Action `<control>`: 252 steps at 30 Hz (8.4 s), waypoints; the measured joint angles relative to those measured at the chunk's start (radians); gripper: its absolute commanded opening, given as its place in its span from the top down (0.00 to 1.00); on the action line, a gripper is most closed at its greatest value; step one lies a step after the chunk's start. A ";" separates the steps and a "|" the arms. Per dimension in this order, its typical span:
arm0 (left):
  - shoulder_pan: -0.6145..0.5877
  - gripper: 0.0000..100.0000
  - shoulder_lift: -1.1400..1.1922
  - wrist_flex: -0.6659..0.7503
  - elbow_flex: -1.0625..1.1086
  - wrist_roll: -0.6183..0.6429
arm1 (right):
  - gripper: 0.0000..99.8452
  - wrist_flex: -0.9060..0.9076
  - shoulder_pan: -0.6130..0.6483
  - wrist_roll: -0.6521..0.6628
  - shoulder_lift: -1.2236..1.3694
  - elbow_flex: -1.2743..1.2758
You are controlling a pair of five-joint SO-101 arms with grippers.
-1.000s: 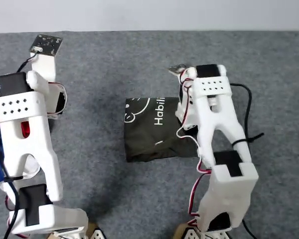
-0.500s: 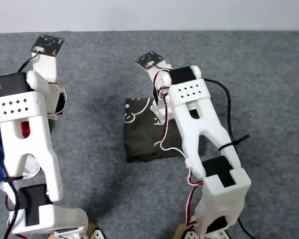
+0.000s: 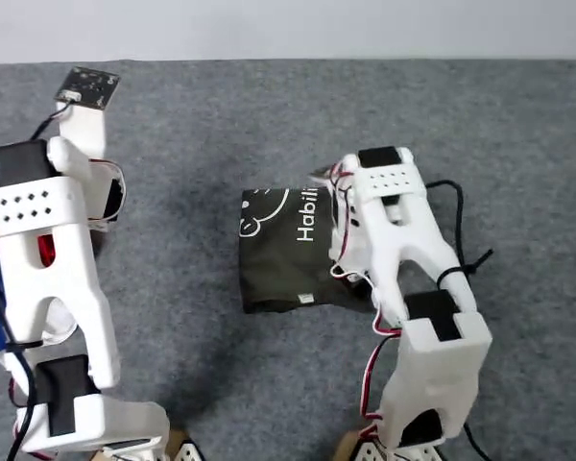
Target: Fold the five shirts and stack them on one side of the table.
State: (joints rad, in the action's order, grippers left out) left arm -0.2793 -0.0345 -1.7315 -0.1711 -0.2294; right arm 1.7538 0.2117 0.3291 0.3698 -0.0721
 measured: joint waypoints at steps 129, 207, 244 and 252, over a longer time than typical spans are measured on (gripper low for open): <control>-0.324 1.00 -0.130 0.003 0.132 -0.175 | 0.99 -0.264 -0.055 -0.046 0.118 0.075; -0.324 1.00 -0.130 0.003 0.135 -0.201 | 0.99 -0.341 -0.400 0.704 0.167 -0.399; -0.324 1.00 -0.130 0.003 0.135 -0.201 | 0.69 -0.003 -0.307 -0.325 0.094 -0.440; -0.324 1.00 -0.130 0.003 0.213 -0.256 | 0.52 -0.058 -0.261 -0.710 0.153 -0.440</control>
State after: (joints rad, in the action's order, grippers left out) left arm -0.6030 -0.1649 -1.7285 0.0422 -0.4856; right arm 1.6955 -0.0491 -0.3813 0.5232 -0.5125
